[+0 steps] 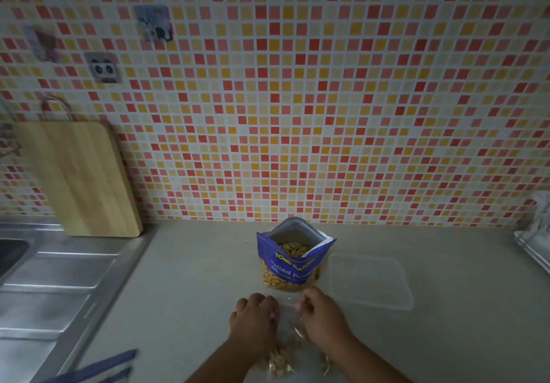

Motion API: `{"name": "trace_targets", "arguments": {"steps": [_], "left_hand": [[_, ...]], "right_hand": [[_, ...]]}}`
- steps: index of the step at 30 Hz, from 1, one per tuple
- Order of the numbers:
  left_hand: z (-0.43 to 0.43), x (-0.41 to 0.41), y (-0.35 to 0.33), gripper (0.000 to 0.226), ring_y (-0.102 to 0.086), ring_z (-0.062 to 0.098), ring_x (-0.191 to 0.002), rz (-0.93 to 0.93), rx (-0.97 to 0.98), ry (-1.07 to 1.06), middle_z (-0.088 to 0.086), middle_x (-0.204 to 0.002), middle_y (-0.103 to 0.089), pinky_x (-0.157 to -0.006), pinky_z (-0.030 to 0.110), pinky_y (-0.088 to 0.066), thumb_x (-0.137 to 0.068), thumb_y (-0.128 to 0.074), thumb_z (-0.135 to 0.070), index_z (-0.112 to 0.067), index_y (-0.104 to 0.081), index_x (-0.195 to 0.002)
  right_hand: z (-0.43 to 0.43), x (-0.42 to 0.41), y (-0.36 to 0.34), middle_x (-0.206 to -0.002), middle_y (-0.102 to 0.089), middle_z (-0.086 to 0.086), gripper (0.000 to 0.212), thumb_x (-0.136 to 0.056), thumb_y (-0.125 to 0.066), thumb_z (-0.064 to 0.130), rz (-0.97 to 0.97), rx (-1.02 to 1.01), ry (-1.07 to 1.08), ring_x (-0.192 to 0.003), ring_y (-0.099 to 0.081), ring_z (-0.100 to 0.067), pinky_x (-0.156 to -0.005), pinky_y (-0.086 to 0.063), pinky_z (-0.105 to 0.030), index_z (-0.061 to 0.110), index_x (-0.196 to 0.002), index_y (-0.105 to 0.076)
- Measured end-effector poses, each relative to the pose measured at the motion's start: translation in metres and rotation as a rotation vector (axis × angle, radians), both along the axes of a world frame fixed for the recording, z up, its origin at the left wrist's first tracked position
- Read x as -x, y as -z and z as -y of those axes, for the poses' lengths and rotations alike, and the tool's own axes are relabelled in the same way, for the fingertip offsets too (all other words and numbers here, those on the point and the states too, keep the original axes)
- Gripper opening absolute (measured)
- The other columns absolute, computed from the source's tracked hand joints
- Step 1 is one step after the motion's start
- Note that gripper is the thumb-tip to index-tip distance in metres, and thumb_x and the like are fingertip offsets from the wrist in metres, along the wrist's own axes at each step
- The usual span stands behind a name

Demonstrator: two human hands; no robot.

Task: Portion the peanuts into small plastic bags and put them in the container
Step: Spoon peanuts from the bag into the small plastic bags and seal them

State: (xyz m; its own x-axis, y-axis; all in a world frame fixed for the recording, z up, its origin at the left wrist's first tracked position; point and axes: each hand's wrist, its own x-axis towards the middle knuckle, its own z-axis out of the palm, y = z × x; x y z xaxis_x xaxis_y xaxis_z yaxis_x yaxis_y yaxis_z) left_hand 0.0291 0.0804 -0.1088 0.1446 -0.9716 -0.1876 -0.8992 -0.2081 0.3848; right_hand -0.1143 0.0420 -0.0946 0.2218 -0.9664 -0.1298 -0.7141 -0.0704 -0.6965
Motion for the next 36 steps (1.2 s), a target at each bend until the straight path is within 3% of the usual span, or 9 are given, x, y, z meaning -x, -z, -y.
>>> {"name": "trace_targets", "arguments": {"steps": [3,7,10,12,16,19,22,28,36], "left_hand": [[-0.003,-0.002,-0.009,0.041,-0.041,0.019,-0.124,-0.054,0.055,0.002,-0.010,-0.132,-0.047,-0.098,0.029,-0.035,-0.082,-0.050,-0.042,-0.032,-0.048,-0.122],[-0.010,0.000,-0.047,0.030,-0.056,-0.009,-0.094,-0.553,0.300,-0.012,-0.026,-0.094,-0.066,-0.086,0.020,-0.043,-0.067,-0.053,-0.048,-0.038,-0.062,-0.093],[-0.014,0.008,-0.085,0.018,-0.062,-0.001,-0.077,-0.774,0.467,-0.082,-0.013,-0.085,-0.071,-0.072,0.016,-0.047,-0.071,-0.064,-0.046,-0.032,-0.070,-0.080],[-0.016,0.013,-0.111,0.006,-0.063,0.002,-0.073,-0.865,0.542,-0.082,-0.007,-0.078,-0.072,-0.069,0.014,-0.047,-0.080,-0.070,-0.027,-0.025,-0.072,-0.075],[-0.019,0.019,-0.156,0.015,-0.068,0.010,-0.076,-0.995,0.598,-0.058,0.003,-0.079,-0.074,-0.069,0.020,-0.053,-0.084,-0.065,-0.008,-0.017,-0.074,-0.076],[-0.021,0.024,-0.183,0.015,-0.068,0.016,-0.074,-1.026,0.693,-0.060,0.004,-0.075,-0.073,-0.068,0.024,-0.055,-0.082,-0.066,-0.008,-0.015,-0.074,-0.072],[-0.024,0.029,-0.212,0.012,-0.067,0.023,-0.076,-0.992,0.757,-0.045,0.003,-0.076,-0.074,-0.068,0.034,-0.055,-0.081,-0.068,-0.012,-0.017,-0.075,-0.074],[-0.030,0.035,-0.245,0.007,-0.066,0.003,-0.076,-0.815,0.885,0.065,-0.013,-0.076,-0.073,-0.068,0.017,-0.050,-0.079,-0.071,-0.029,-0.031,-0.075,-0.075],[-0.031,0.036,-0.246,0.006,-0.064,0.002,-0.080,-0.696,0.972,0.073,-0.014,-0.078,-0.072,-0.065,0.008,-0.045,-0.079,-0.070,-0.031,-0.030,-0.074,-0.074]], "right_hand": [[-0.010,0.011,-0.017,-0.068,-0.062,0.008,0.029,-0.086,-0.060,0.019,0.153,0.055,0.019,-0.065,-0.056,0.003,-0.062,-0.041,-0.012,0.034,-0.067,-0.045],[-0.019,0.020,-0.044,-0.067,-0.062,0.015,0.025,-0.086,-0.063,0.015,0.380,0.104,0.055,-0.058,-0.051,0.004,-0.056,-0.037,-0.010,0.029,-0.069,-0.051],[-0.024,0.022,-0.077,-0.065,-0.061,0.006,0.025,-0.085,-0.063,0.009,0.538,0.118,0.055,-0.057,-0.047,0.002,-0.055,-0.036,-0.011,0.026,-0.069,-0.055],[-0.027,0.023,-0.102,-0.065,-0.058,0.004,0.024,-0.086,-0.062,0.009,0.605,0.145,0.045,-0.061,-0.049,-0.004,-0.059,-0.038,-0.015,0.025,-0.070,-0.056],[-0.034,0.027,-0.148,-0.070,-0.062,0.002,0.016,-0.089,-0.059,0.008,0.718,0.198,0.022,-0.070,-0.058,-0.010,-0.067,-0.044,-0.019,0.018,-0.077,-0.058],[-0.038,0.030,-0.184,-0.079,-0.065,0.012,0.016,-0.086,-0.064,0.011,0.706,0.258,0.000,-0.076,-0.059,-0.008,-0.070,-0.049,-0.018,0.027,-0.084,-0.060],[-0.040,0.036,-0.221,-0.091,-0.063,0.016,0.020,-0.080,-0.071,0.023,0.467,0.415,-0.040,-0.082,-0.054,-0.007,-0.072,-0.047,-0.020,0.037,-0.091,-0.062],[-0.045,0.038,-0.265,-0.085,-0.056,0.024,0.009,-0.084,-0.063,0.036,0.154,0.625,-0.119,-0.092,-0.044,0.004,-0.075,-0.034,-0.012,0.040,-0.079,-0.057],[-0.047,0.037,-0.261,-0.073,-0.051,0.027,0.025,-0.081,-0.067,0.023,0.088,0.807,-0.150,-0.092,-0.043,0.006,-0.077,-0.025,0.002,0.038,-0.071,-0.051]]}}
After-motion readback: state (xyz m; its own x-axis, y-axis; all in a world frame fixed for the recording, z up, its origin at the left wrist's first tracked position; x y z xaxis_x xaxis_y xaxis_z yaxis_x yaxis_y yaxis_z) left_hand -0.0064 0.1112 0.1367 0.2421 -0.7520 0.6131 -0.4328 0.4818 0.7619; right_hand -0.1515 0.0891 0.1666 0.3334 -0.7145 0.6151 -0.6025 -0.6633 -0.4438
